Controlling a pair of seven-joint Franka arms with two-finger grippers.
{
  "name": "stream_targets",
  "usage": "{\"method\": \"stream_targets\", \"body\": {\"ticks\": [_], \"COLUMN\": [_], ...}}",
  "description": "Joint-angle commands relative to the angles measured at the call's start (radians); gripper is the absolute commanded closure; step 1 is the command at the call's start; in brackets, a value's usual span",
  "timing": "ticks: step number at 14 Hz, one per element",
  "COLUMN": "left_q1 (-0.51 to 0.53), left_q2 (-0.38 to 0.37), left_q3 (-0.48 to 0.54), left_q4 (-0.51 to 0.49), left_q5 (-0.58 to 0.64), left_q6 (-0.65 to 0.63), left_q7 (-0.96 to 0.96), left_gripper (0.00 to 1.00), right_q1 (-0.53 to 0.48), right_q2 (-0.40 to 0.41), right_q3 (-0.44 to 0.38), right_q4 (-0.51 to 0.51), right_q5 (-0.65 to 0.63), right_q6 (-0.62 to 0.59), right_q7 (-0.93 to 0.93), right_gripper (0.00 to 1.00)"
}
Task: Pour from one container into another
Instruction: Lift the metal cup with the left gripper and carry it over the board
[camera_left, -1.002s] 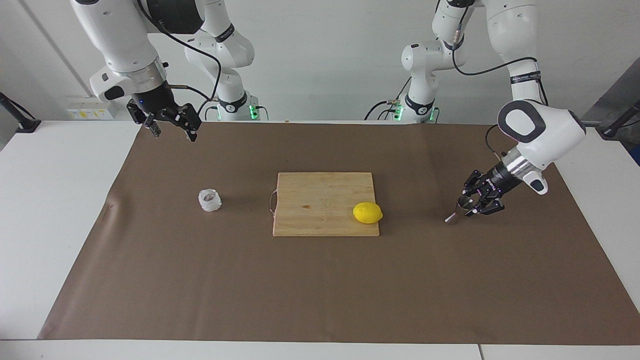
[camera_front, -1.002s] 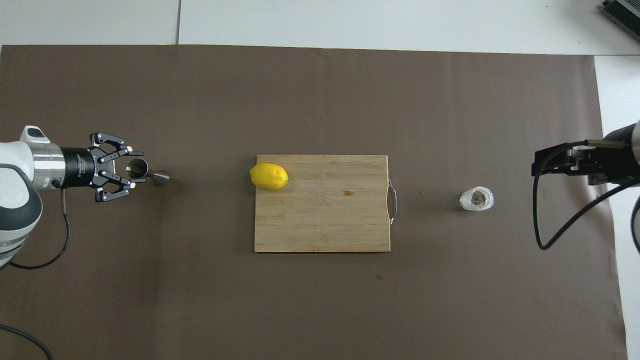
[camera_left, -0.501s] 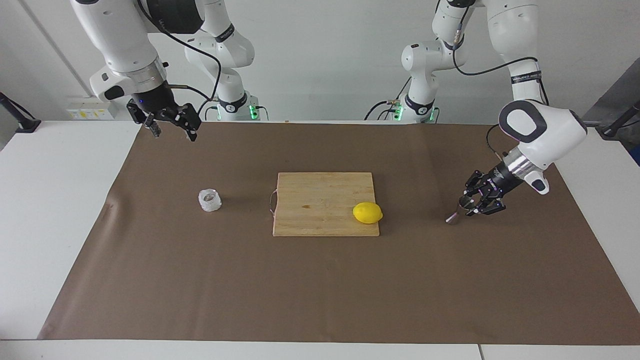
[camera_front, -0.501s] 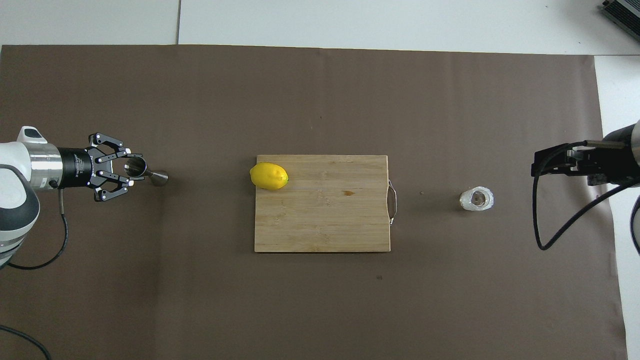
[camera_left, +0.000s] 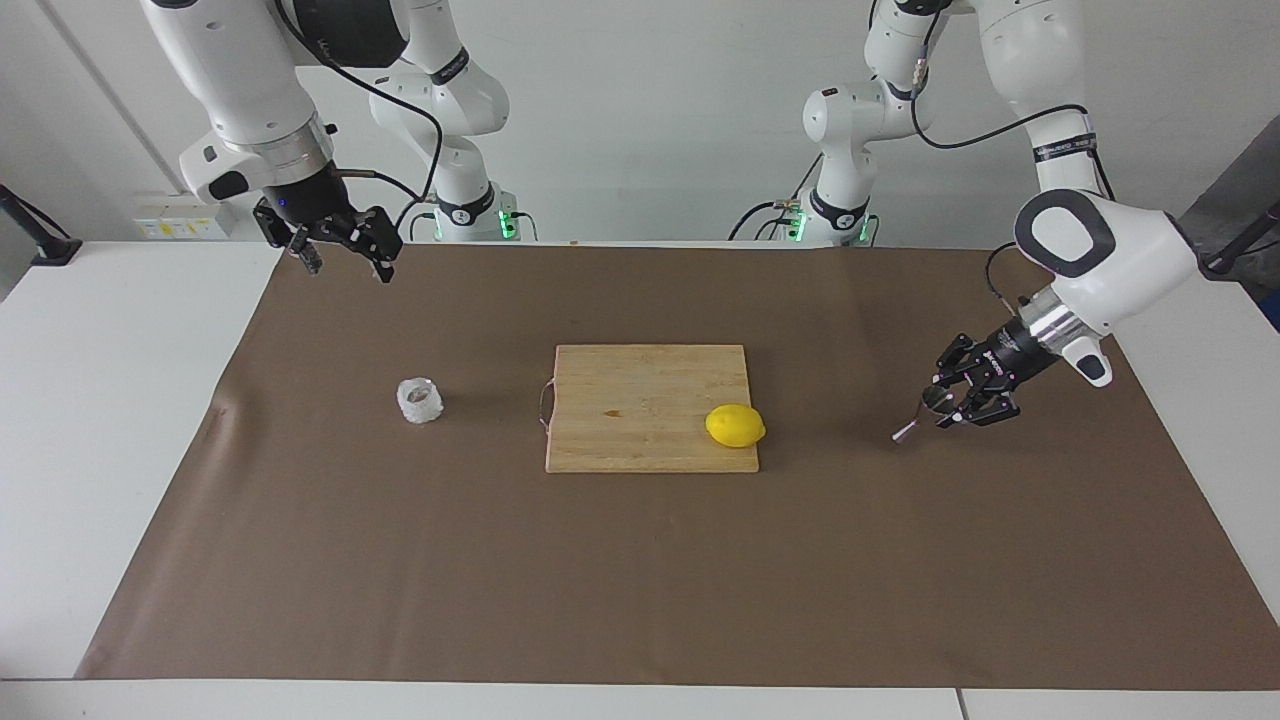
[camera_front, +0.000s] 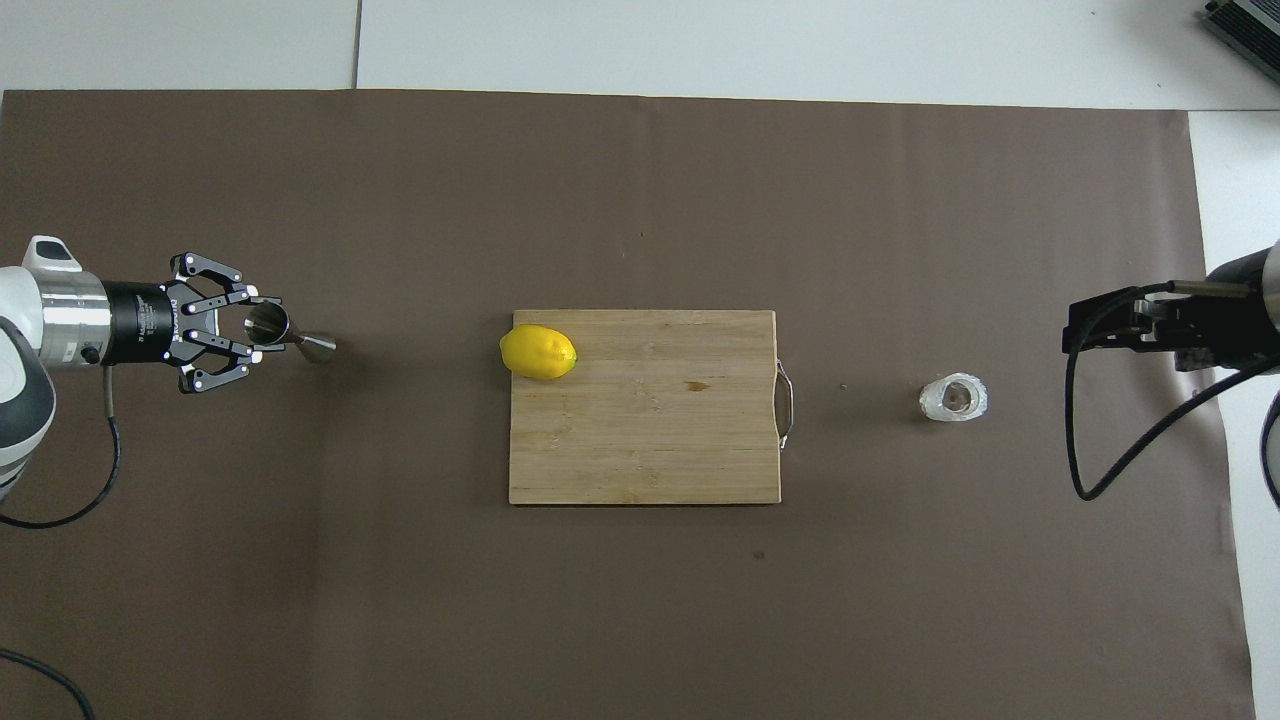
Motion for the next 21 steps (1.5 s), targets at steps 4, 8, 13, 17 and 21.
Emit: {"method": "stream_targets", "body": {"ticks": [4,8,13,17,21], "left_q1": [-0.112,-0.312,-0.582,-0.703,-0.761], "left_q2": [-0.034,-0.026,-0.017,-0.023,0.021], "left_q3": [-0.039,-0.047,-0.047,-0.047,-0.047], "left_q4": [0.052,0.106,0.072,-0.002,-0.022], "left_q5": [0.003,0.007,0.007,0.007,0.008], "left_q6": [-0.032,0.032,0.286,0.471,0.500], "left_q7": [-0.258,-0.508,-0.716,-0.779,-0.782], "left_gripper": [1.00,1.00,1.00,1.00,1.00], "right_q1": [-0.004,-0.006,-0.006,-0.006,-0.006], "right_q2": [-0.023,-0.023,-0.023,-0.023,-0.025], "right_q3": [0.007,0.007,0.005,0.007,0.007], "right_q4": [-0.028,-0.028,-0.028,-0.028,-0.030], "right_q5": [-0.012,-0.010,-0.009,-0.009,-0.009], "right_q6": [0.013,0.014,0.014,0.014,0.014], "right_q7": [-0.016,-0.016,-0.016,-0.015,-0.015], "right_gripper": [0.00,0.00,0.00,0.00,0.00]}}
